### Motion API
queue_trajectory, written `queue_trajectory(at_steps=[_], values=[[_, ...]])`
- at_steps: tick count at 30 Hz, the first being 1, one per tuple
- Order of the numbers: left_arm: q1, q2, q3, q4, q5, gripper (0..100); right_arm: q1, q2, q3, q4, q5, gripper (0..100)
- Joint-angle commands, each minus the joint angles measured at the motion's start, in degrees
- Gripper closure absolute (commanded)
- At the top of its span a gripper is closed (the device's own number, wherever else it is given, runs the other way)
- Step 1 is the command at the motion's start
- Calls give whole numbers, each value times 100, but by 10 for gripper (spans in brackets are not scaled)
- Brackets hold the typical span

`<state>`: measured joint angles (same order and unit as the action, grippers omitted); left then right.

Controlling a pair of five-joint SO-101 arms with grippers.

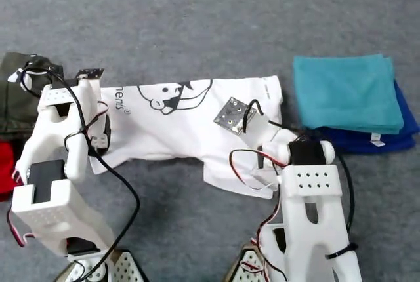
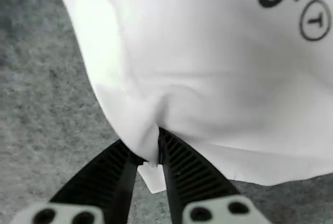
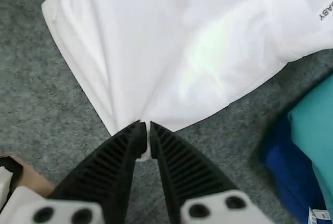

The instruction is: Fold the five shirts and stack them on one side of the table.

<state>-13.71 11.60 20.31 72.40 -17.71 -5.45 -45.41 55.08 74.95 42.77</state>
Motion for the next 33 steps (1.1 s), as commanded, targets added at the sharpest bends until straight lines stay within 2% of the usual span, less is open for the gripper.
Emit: queue_trajectory(at_steps=[1,4,7,11,13,17,19,21,25,27,33], values=[[255,-13,-176,273,-62,973,92,-110,-22,-88,79,895],[404,-22,-185,492,-35,877,101,-119,-31,-53,79,835],[334,-224,-334,800,-26,816,101,-127,-127,-53,62,831],[88,-681,-809,1380,-123,811,110,-75,-769,-53,53,831],[26,-945,-1160,1846,-413,814,110,-40,-1226,-105,-18,836],[35,-1525,-1960,2752,-756,832,75,769,-2695,211,-765,998],[70,-1780,-2303,2778,-668,898,66,1534,-3521,334,-914,963],[193,-1859,-2585,2444,-308,984,66,2466,-4277,167,-1178,975],[308,-1270,-2268,774,1073,983,4,4708,-5736,70,-1468,982],[316,-690,-2066,79,1495,980,-31,5833,-6492,97,-1688,982],[273,1059,-2013,-1530,1653,981,-84,8655,-9059,615,-2251,983]])
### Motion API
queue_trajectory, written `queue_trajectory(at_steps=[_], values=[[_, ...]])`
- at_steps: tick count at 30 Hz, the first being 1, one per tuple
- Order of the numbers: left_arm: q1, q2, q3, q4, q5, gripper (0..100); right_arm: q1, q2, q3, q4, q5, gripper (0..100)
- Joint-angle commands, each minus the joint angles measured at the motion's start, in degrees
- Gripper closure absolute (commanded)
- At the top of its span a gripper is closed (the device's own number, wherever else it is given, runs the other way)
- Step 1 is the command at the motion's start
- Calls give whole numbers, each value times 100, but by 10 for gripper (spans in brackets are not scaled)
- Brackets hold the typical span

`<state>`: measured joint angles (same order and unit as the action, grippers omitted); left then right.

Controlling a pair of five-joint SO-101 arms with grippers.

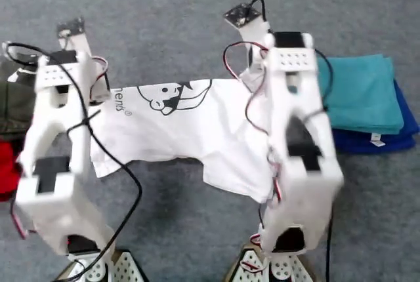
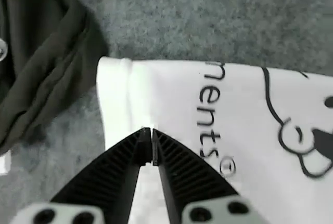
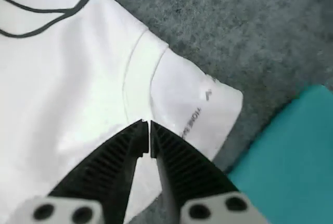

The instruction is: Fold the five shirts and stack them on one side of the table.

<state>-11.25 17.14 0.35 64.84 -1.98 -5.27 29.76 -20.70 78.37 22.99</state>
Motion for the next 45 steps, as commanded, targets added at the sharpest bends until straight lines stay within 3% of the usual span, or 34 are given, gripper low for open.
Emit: queue_trajectory(at_steps=[1,7,11,17,22,27,31,36,42,45], values=[[18,708,-26,-1029,79,981,-92,1552,-1974,422,-325,983],[-193,998,-211,-1336,35,981,233,3538,-5112,1495,-343,990],[-325,1007,-220,-1345,-659,981,470,4418,-6826,1873,-325,996],[-343,945,-246,-1257,-1002,981,804,4840,-7275,1925,-316,996],[-273,629,-941,-158,-1143,981,787,4233,-7495,2400,-316,996],[97,-303,-1336,967,-1275,981,637,2774,-6932,2418,-316,996],[598,-1473,-747,1565,-1284,981,514,1156,-5209,2418,-158,996],[554,-2853,1169,774,-1257,981,646,-1121,-2809,2409,1108,996],[229,-2809,2734,176,-1284,981,1675,-3582,-1024,2409,2505,995],[229,-2809,3174,-167,-1284,981,2264,-4866,-321,2409,2822,995]])
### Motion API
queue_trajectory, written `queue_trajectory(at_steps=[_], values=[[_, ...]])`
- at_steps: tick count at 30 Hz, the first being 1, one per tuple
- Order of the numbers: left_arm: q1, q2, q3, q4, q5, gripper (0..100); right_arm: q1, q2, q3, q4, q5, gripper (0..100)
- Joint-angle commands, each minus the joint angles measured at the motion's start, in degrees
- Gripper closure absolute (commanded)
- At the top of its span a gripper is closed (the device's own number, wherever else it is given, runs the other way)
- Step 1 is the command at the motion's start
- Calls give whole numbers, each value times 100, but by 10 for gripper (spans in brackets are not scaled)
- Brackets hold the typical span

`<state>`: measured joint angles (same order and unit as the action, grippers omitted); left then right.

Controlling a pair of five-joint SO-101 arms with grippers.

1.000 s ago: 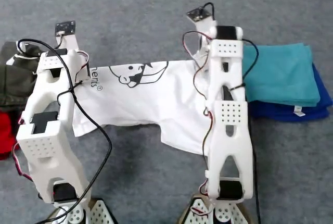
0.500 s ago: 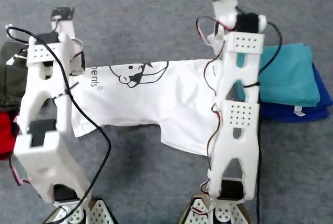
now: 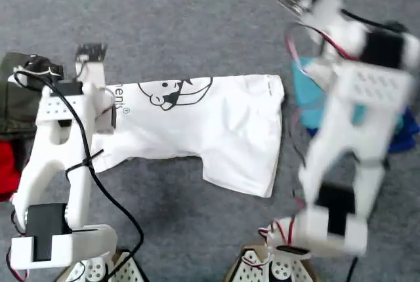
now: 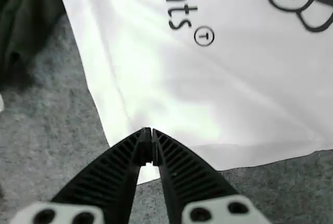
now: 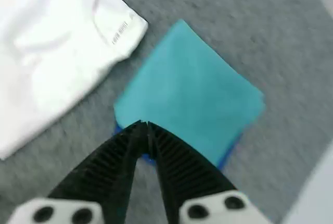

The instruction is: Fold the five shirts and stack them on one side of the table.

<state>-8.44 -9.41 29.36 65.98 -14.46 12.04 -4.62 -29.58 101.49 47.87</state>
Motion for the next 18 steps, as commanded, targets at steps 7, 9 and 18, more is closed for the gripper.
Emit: queue_trajectory(at_steps=[7,9,18], values=[[290,-101,835,-897,0,981,971,-3415,3064,0,290,995],[404,-110,967,-905,0,981,822,-3477,3714,-255,-18,995],[413,-145,1389,-765,229,981,-1736,-1490,5174,-1758,-2523,995]])
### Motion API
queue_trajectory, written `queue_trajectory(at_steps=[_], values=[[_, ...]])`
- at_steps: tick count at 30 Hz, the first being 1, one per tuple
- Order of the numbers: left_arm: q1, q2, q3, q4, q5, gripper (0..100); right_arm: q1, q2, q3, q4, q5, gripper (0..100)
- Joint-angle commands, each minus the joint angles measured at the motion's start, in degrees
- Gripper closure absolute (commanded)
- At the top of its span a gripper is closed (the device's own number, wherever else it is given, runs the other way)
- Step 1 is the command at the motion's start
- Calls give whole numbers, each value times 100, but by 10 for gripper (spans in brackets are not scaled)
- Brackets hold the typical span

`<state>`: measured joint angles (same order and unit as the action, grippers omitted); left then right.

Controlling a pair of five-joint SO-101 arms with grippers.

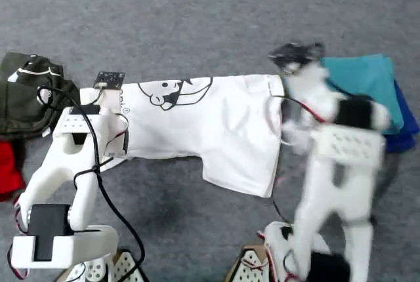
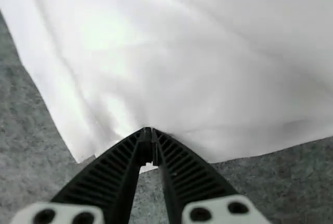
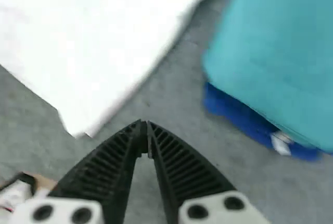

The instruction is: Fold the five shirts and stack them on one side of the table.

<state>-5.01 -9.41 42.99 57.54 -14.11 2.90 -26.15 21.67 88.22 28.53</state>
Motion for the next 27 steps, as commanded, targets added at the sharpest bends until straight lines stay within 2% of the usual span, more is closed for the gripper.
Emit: queue_trajectory(at_steps=[1,6,10,14,18,22,25,27], values=[[70,-119,70,70,246,981,-989,980,31,-554,-765,995],[62,-101,299,35,255,981,-1244,2571,-57,-1345,-993,996],[-281,-92,607,-554,202,981,-743,3899,-629,-1371,-1011,996],[-677,-101,580,-774,-53,981,-57,5112,-1771,-958,-1002,996],[-695,-92,598,-774,-527,981,251,5956,-3090,-413,-985,996],[-738,-92,598,-765,-923,981,224,6360,-4127,281,-976,996],[-686,-154,571,-756,-941,981,-31,6308,-4620,809,-853,996],[-589,-215,387,-457,-941,981,-268,6088,-4804,1152,-686,996]])
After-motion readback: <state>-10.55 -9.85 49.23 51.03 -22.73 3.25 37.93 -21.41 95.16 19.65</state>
